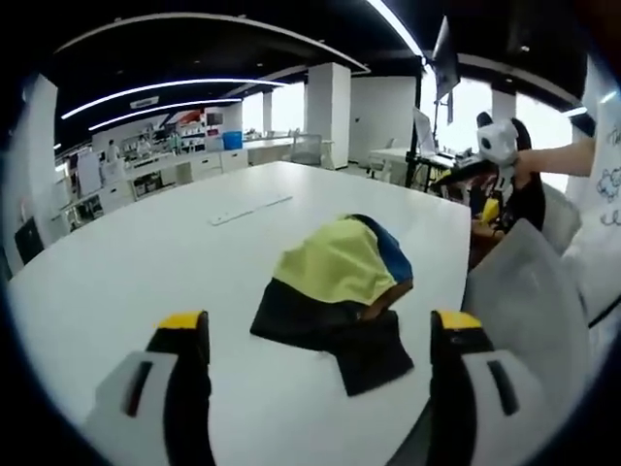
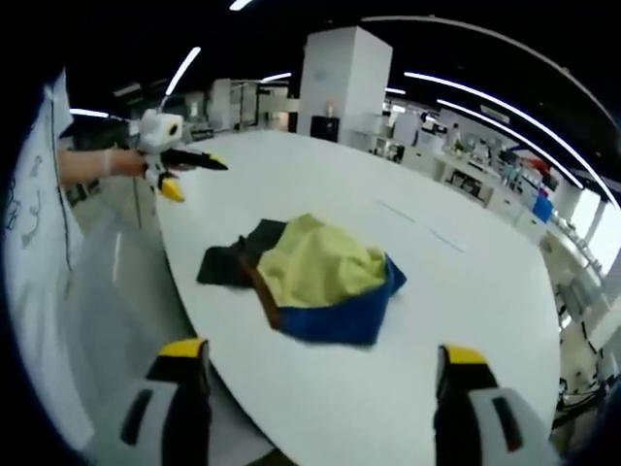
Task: Fold the garment on the visible template until the final outline fits inside the template.
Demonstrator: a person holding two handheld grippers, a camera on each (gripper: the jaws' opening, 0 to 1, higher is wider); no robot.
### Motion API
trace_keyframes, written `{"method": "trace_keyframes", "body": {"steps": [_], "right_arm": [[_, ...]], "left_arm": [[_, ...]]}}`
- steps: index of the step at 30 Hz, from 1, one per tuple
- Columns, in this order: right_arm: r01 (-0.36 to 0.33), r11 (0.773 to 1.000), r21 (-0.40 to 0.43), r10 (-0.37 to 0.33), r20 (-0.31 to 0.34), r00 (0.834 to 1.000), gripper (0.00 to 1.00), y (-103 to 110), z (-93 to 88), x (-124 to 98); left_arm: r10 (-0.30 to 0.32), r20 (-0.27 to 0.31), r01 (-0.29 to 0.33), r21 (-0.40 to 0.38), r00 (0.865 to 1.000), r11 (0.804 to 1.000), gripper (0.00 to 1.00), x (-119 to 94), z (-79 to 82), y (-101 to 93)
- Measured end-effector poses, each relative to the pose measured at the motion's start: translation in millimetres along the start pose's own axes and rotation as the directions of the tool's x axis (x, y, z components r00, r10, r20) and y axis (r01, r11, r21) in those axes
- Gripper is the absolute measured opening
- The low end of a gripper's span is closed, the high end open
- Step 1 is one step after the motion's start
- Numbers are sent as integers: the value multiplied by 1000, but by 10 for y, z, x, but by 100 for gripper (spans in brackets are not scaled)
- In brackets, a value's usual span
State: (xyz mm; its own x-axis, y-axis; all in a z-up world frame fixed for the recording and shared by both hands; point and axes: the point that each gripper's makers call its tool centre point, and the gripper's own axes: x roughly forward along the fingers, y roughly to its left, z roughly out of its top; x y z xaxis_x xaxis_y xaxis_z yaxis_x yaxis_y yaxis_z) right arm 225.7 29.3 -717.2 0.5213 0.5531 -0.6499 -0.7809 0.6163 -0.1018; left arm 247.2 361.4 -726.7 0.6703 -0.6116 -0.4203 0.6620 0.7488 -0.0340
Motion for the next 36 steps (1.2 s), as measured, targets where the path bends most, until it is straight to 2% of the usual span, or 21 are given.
{"method": "trace_keyframes", "body": {"steps": [1,4,7,9,10,11,13,16,18,20,22,25,29,30,32,34,36], "right_arm": [[-10,1000,3,10,7,1000,98,-11,14,0],[-16,1000,-6,16,12,1000,98,-50,7,-2],[-36,999,-17,37,18,999,98,-75,-13,-24],[-42,999,-22,42,22,999,98,-106,-27,-20],[-53,998,-25,54,27,998,97,-109,-36,-11],[-66,997,-29,66,26,997,97,-104,-44,0],[-76,996,-38,77,25,997,96,-96,-44,14],[-87,994,-65,88,27,996,93,-80,-36,75],[-77,994,-74,79,18,997,93,-97,-44,109],[-86,995,-56,87,12,996,93,-76,-39,135],[-89,994,-60,89,-2,996,92,-57,-39,161],[-79,995,-64,78,-13,997,92,-61,-29,204],[-46,997,-68,45,-7,999,92,-104,-22,263],[-35,998,-61,34,-10,999,91,-145,-48,283],[-28,998,-56,27,-11,1000,90,-156,-67,302],[-31,998,-61,30,-24,999,89,-141,-90,327],[-28,996,-88,24,-43,999,83,-174,-137,349]], "left_arm": [[2,0,-2,-4,1000,1000,91,26,-39,29],[18,-26,-17,5,1000,1000,91,50,-44,-92],[34,1,-34,-64,999,997,91,45,24,-196],[55,2,-54,-62,999,997,90,46,51,-172],[96,-9,-96,-66,995,993,89,21,48,-135],[100,-11,-101,-71,995,992,88,15,49,-136],[105,25,-102,-104,994,989,87,-16,132,-151],[120,28,-117,-85,992,989,84,3,148,-115],[111,25,-109,-66,993,992,83,42,145,-92],[84,-7,-84,-16,996,996,81,109,124,-105],[70,-20,-70,0,997,998,79,143,117,-123],[17,-22,-16,28,1000,999,79,222,125,-164],[-12,-44,15,74,999,997,78,315,81,-124],[-20,-41,23,70,999,997,78,332,57,-37],[-30,-37,33,81,999,996,77,361,40,19],[-39,-57,45,105,998,993,74,398,-2,9],[-52,-63,61,145,997,988,69,437,-27,-24]]}}
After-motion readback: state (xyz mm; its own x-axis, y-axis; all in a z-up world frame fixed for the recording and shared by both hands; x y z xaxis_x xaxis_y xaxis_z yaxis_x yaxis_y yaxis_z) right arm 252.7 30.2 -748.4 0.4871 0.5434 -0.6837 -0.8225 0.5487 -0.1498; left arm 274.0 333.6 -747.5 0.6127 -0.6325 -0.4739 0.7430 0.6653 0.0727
